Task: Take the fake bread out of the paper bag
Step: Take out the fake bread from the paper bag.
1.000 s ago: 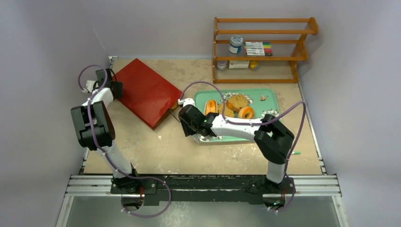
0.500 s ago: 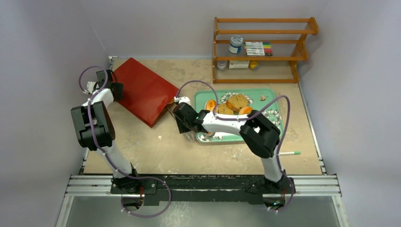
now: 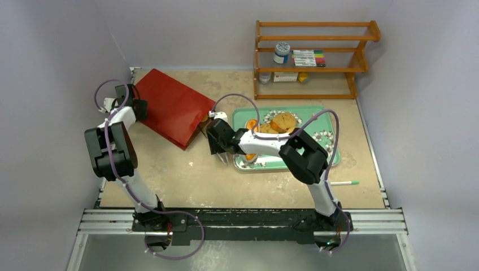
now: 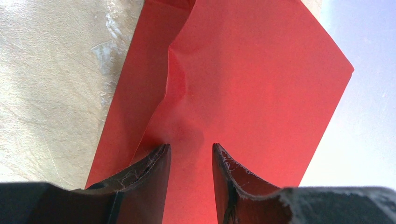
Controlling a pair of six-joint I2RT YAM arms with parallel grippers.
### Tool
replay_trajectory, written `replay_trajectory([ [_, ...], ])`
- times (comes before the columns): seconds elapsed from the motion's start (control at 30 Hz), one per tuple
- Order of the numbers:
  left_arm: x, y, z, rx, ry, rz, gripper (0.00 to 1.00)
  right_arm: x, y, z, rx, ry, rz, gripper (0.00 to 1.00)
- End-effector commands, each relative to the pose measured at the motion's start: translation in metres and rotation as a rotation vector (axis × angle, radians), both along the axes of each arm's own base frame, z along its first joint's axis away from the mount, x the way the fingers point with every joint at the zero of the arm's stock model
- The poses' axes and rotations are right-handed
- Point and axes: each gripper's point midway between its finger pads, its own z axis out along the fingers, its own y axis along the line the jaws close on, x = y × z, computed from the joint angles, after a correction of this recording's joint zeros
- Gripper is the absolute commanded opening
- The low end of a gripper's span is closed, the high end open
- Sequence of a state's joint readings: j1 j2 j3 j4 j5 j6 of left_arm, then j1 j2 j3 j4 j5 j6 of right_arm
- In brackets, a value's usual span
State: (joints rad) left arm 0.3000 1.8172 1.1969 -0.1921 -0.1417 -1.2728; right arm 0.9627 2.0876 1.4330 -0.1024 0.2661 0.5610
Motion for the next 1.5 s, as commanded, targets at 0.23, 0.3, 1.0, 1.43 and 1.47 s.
replay_trajectory([
  [0.23, 0.001, 0.008, 0.019, 0.038, -0.051, 0.014, 0.37, 0.019, 0.01, 0.008, 0.031, -0.045, 0.008, 0.43],
  [0.3, 0.001, 0.008, 0.019, 0.038, -0.051, 0.017, 0.37, 0.019, 0.008, 0.016, 0.037, -0.064, 0.007, 0.35],
  [1.0, 0.019, 0.005, 0.029, 0.047, -0.092, 0.042, 0.36, -0.056, -0.021, 0.081, 0.044, -0.077, 0.127, 0.15],
  [1.43, 0.022, -0.001, 0.038, 0.057, -0.104, 0.04, 0.36, -0.107, -0.045, 0.113, 0.069, -0.081, 0.137, 0.12],
  [1.47, 0.022, 0.0, 0.039, 0.06, -0.104, 0.041, 0.36, -0.109, -0.048, 0.119, 0.076, -0.087, 0.132, 0.12],
])
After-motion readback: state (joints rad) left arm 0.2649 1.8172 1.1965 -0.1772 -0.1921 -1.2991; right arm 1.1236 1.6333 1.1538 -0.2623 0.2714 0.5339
